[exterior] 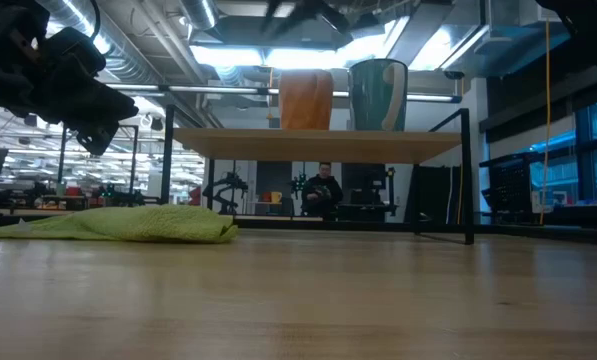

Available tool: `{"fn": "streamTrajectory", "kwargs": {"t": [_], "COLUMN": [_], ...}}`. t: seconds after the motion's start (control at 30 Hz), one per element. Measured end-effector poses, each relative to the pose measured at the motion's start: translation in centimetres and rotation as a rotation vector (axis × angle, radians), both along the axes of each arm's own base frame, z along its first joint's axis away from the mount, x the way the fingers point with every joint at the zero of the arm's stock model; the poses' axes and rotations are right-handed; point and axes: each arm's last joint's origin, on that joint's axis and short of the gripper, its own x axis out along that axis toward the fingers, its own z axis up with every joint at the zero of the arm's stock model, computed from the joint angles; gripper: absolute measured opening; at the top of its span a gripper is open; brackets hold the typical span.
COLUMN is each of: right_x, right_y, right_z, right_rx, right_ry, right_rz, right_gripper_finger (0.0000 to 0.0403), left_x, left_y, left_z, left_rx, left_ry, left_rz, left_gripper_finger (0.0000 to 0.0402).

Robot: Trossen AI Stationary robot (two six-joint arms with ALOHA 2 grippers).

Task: Stack small to large cups/mugs on shelf
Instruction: Put the light orange mug on the shelf

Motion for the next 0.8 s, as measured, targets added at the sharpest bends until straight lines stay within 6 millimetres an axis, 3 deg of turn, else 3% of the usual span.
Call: {"fn": "streamTrajectory", "kwargs": {"t": [0.2, 0.4, 0.57, 0.7, 0.8], "right_x": [1.6, 2.6, 1.7, 0.4, -0.1], "right_y": [4.0, 10.1, 14.8, 17.8, 20.1], "right_z": [-0.5, 0.0, -0.6, -4.1, -6.9], "right_rx": [0.052, 0.009, 0.086, 0.204, 0.286], "right_ry": [-0.092, -0.258, -0.266, -0.099, -0.023], "right_rz": [0.018, 0.051, 0.04, -0.05, -0.091], "right_gripper_finger": [0.0081, 0.0081, 0.0081, 0.0081, 0.0081], "left_x": [0.0, 0.0, -0.7, -1.1, 0.1], "left_y": [0.0, 0.0, -0.1, 0.0, 0.0], "left_z": [0.0, 0.8, 6.7, 11.6, 13.8], "left_rx": [-0.046, -0.125, -0.091, -0.01, 0.058], "left_ry": [0.002, -0.041, -0.24, -0.261, -0.161], "left_rz": [0.007, 0.002, -0.047, -0.016, -0.049], "left_gripper_finger": [0.0043, 0.0043, 0.0043, 0.0043, 0.0043]}}
